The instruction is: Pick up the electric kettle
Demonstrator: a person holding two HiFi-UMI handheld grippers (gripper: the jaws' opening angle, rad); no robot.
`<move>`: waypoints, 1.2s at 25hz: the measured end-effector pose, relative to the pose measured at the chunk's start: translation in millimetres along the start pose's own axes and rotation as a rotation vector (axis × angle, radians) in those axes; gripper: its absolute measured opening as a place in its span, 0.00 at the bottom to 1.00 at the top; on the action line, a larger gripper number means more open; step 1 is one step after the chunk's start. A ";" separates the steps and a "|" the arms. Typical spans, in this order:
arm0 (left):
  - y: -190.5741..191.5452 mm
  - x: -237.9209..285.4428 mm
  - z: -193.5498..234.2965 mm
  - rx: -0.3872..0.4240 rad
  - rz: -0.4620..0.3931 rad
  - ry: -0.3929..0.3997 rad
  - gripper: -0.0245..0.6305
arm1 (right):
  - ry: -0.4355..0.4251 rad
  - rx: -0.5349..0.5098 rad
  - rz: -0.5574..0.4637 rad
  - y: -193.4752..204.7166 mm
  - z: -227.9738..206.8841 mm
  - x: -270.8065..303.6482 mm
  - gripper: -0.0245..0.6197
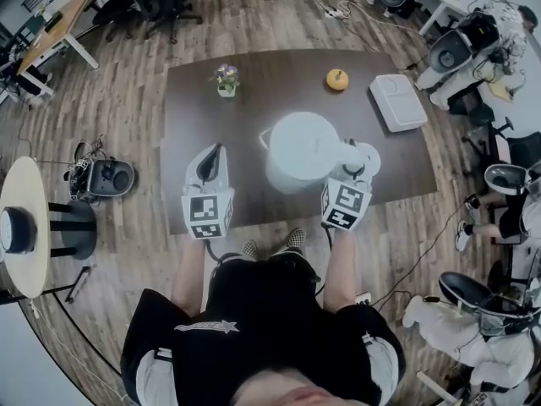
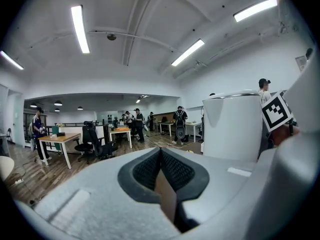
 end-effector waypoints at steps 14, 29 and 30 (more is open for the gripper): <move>20.1 -90.5 53.0 0.002 -0.001 -0.052 0.05 | -0.083 -0.003 -0.004 -3.0 89.3 -59.3 0.13; 38.8 -142.6 80.6 0.014 0.010 -0.100 0.05 | -0.159 -0.001 0.017 17.3 143.2 -95.8 0.13; 38.8 -143.7 81.0 0.012 0.010 -0.103 0.05 | -0.162 -0.002 0.017 17.0 144.1 -96.6 0.13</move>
Point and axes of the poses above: the fingertips, and each gripper's own axes: x forward along the fingers, z to its left, y out of its underside, the point moved 2 cm from there along -x, backward along the fingers, and after that the axes turned 3 degrees about y, right-handed, at the moved point
